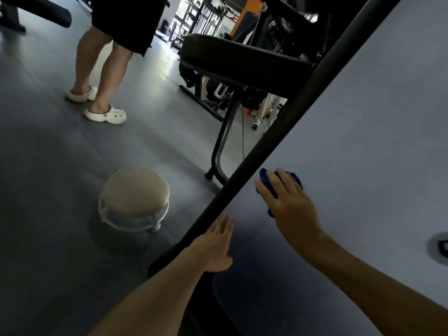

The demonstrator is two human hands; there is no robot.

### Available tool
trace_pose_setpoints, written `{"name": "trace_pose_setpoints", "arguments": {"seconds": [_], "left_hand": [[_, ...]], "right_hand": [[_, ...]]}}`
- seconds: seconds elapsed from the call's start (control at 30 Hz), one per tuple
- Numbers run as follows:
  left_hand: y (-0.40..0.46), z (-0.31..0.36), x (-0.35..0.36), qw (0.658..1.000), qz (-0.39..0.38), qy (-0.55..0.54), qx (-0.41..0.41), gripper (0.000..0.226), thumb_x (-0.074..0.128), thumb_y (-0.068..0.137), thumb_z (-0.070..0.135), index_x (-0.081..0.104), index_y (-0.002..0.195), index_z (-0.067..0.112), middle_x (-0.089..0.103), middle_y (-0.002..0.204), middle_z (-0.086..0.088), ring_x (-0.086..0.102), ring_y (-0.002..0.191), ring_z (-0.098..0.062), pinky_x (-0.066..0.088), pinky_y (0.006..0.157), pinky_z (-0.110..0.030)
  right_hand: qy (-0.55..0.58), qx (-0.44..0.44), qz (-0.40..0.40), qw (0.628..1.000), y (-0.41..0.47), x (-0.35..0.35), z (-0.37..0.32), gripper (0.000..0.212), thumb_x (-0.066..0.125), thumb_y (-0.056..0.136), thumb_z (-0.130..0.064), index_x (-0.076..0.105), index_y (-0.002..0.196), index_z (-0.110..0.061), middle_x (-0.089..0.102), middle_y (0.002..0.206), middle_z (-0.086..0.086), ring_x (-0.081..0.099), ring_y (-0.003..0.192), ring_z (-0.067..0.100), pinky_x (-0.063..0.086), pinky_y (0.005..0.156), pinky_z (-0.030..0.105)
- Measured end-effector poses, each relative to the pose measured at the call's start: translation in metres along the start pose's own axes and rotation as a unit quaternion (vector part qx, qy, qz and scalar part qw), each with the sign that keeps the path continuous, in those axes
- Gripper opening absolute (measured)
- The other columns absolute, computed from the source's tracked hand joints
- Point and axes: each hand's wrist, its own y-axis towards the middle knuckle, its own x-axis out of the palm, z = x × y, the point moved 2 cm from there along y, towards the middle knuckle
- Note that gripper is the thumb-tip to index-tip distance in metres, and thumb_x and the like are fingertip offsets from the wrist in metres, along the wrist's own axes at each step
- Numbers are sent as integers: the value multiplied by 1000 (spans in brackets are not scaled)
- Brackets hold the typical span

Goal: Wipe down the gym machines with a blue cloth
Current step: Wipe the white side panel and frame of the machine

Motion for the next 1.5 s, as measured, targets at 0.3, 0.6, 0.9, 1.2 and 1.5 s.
{"name": "trace_pose_setpoints", "arguments": {"seconds": [0.3,0.6,0.9,1.2,1.5], "left_hand": [[27,-49,38,998,-57,8,-32,107,53,95,28,-34,156,20,-41,162,-1,-24,157,-26,11,130,-48],[27,-38,46,998,-43,-39,-38,112,60,97,27,-34,156,16,-38,166,-2,-15,159,-30,22,127,-51],[25,-53,31,998,-60,-5,18,97,51,100,21,-25,161,18,-33,166,2,-16,158,-15,-3,129,-35],[21,-57,36,997,-69,-16,-12,106,56,95,22,-28,159,26,-33,168,5,-3,161,-26,15,129,-48],[12,-52,22,998,-62,-27,10,101,55,96,16,-20,163,26,-27,170,7,23,157,-21,33,115,-35]], "right_hand": [[23,-103,-117,987,-21,88,-109,59,74,73,-13,69,131,-9,62,140,15,57,133,36,36,113,43],[-13,24,-5,1000,6,40,-31,71,71,75,-2,55,144,-2,52,147,23,47,139,44,31,117,51],[60,-50,-159,984,-29,102,-129,77,94,63,-14,66,134,-5,60,142,19,56,133,38,49,106,46],[19,92,-1,996,2,41,-35,73,76,69,6,58,140,0,53,145,26,46,139,48,35,115,57],[77,-68,-86,991,-70,103,-121,57,79,79,-12,66,134,-6,62,141,18,56,134,38,46,109,45]]}}
